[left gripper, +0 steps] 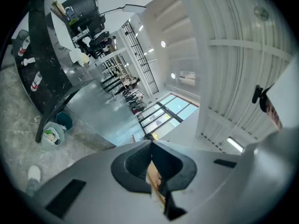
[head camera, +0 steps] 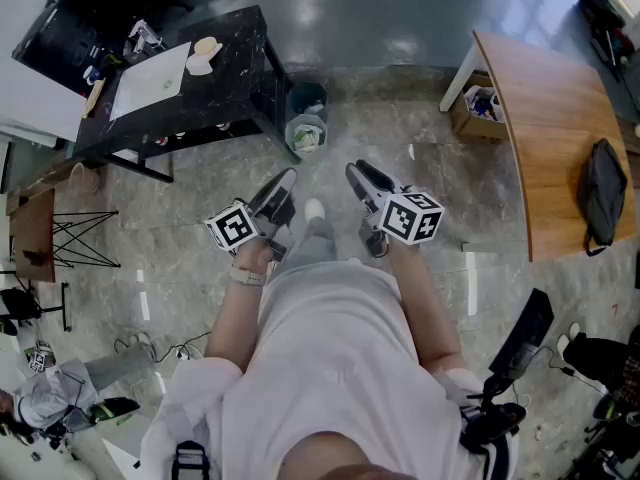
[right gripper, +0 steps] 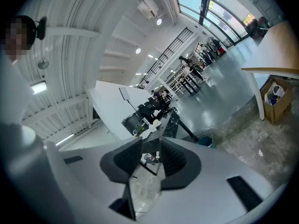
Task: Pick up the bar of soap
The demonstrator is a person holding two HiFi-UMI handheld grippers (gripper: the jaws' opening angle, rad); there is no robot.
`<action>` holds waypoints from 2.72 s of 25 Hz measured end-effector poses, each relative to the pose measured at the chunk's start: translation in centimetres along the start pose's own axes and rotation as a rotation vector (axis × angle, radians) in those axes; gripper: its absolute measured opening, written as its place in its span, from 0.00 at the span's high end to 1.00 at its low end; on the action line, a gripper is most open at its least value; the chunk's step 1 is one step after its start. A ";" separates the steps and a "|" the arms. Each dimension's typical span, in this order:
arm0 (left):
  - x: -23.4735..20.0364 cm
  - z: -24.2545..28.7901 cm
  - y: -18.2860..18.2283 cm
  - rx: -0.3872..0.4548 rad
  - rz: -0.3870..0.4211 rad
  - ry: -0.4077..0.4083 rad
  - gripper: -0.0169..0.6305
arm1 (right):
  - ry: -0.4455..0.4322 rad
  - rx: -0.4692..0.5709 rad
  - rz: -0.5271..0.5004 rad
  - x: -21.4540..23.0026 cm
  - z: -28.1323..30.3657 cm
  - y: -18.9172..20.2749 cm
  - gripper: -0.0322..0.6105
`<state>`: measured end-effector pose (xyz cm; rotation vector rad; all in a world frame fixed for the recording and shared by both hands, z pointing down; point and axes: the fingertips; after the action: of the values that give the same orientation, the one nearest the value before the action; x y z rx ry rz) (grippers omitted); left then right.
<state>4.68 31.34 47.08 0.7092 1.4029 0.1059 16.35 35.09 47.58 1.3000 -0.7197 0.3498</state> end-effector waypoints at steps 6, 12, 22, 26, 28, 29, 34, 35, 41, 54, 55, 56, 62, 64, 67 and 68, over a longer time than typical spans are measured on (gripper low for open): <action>-0.7 0.3 -0.3 0.009 -0.010 0.021 0.96 | 0.014 -0.014 -0.012 0.7 0.4 0.0 0.76; -3.7 2.2 -3.0 0.030 -0.060 -0.013 0.96 | 0.018 -0.030 -0.021 2.2 4.3 -1.5 0.76; -11.3 5.7 -11.3 0.069 -0.123 -0.047 0.96 | 0.046 -0.104 0.009 5.4 15.3 -1.9 0.76; -15.3 7.3 -16.3 0.075 -0.090 -0.040 0.96 | 0.048 -0.135 0.037 6.7 21.8 -2.0 0.76; -17.4 7.6 -18.4 0.087 -0.122 -0.072 0.96 | 0.047 -0.161 0.050 7.1 25.2 -1.8 0.76; -18.5 7.6 -19.3 0.093 -0.145 -0.094 0.96 | 0.045 -0.176 0.055 7.3 26.9 -1.7 0.76; -23.2 7.5 -25.2 0.140 -0.155 -0.103 0.96 | 0.025 -0.254 0.038 6.5 35.4 -1.6 0.76; -24.0 7.3 -26.3 0.153 -0.178 -0.112 0.96 | 0.018 -0.269 0.030 6.1 37.0 -1.6 0.76; -27.9 6.4 -34.3 0.224 -0.110 -0.112 0.96 | -0.031 -0.332 -0.017 4.2 46.4 -1.5 0.76; -29.8 3.8 -41.4 0.348 -0.041 -0.194 0.96 | -0.181 -0.447 -0.052 0.8 55.1 0.0 0.76; -29.7 3.8 -41.8 0.360 -0.037 -0.195 0.96 | -0.192 -0.452 -0.054 0.7 55.7 -0.1 0.76; -29.6 3.9 -42.0 0.369 -0.033 -0.193 0.96 | -0.201 -0.455 -0.056 0.7 56.2 -0.2 0.76; -30.7 3.9 -42.9 0.421 -0.107 -0.207 0.96 | -0.238 -0.471 -0.056 0.6 58.7 0.0 0.76; -31.4 3.9 -43.2 0.437 -0.134 -0.220 0.96 | -0.252 -0.475 -0.051 0.4 59.4 0.0 0.76; -32.0 4.5 -44.8 0.431 -0.070 -0.206 0.96 | -0.269 -0.482 -0.064 0.2 60.7 0.1 0.76; -32.2 4.7 -45.2 0.424 -0.051 -0.200 0.96 | -0.268 -0.486 -0.074 0.2 61.1 0.1 0.76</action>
<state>-12.56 -21.46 51.67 1.0033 1.2600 -0.3042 -0.97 -23.23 53.58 0.9131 -0.9126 -0.0653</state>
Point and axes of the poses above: the fingertips, and each gripper's own axes: z forward along the fingers, x to its right, y out of its underside, and after that the axes turned 4 degrees about x, right-handed
